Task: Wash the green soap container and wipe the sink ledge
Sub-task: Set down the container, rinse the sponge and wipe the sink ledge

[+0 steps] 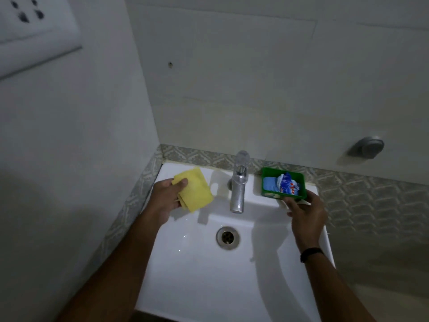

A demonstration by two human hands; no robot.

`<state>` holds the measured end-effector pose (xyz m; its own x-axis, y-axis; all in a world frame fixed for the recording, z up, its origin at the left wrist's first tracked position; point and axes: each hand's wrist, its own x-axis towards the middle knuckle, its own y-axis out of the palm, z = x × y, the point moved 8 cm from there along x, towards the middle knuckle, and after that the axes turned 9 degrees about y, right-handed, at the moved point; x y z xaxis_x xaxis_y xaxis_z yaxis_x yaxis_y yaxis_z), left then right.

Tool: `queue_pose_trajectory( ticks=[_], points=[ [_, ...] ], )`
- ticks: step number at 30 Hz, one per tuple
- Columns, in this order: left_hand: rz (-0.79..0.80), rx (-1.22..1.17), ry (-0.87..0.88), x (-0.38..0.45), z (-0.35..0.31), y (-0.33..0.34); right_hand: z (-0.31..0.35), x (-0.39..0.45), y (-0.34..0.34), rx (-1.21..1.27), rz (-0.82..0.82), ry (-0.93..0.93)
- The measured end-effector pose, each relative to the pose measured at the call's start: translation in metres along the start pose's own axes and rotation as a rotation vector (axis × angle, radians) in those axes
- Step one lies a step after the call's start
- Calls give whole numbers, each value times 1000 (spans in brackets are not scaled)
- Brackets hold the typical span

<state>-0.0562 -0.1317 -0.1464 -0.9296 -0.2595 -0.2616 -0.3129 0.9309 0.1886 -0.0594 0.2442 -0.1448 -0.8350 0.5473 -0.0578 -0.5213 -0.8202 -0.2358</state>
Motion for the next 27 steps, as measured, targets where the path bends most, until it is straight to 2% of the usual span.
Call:
queue_pose_trajectory(
  ticks=[2,4,7,10,12,14,17,19,22,24,27],
  points=[
    [-117,-154,20,15,-3,-12,-2,-5,3,5,-25,6],
    [-255,-135,61,28,-2,-25,0,-9,3,6,-54,-3],
    [-397,376,243,31,-20,-33,0,-13,3,-12,-78,-14],
    [-361,769,433,22,-40,-16,-1,-13,4,-41,-78,-3],
    [-335,934,447,22,-43,-13,-2,-13,5,-59,-76,2],
    [-292,946,360,32,-37,-19,-2,-13,6,-65,-76,4],
    [-287,720,259,42,-30,-29,-2,-14,7,-78,-69,-4],
    [-337,542,254,42,-26,-33,-1,-15,6,-73,-72,-13],
    [-413,482,312,36,-28,-33,-1,-17,6,-70,-73,-23],
    [-413,584,417,32,-36,-28,1,-17,7,-104,-61,-27],
    [-403,1053,623,20,-52,-9,9,-22,7,-262,-88,-50]
  ],
)
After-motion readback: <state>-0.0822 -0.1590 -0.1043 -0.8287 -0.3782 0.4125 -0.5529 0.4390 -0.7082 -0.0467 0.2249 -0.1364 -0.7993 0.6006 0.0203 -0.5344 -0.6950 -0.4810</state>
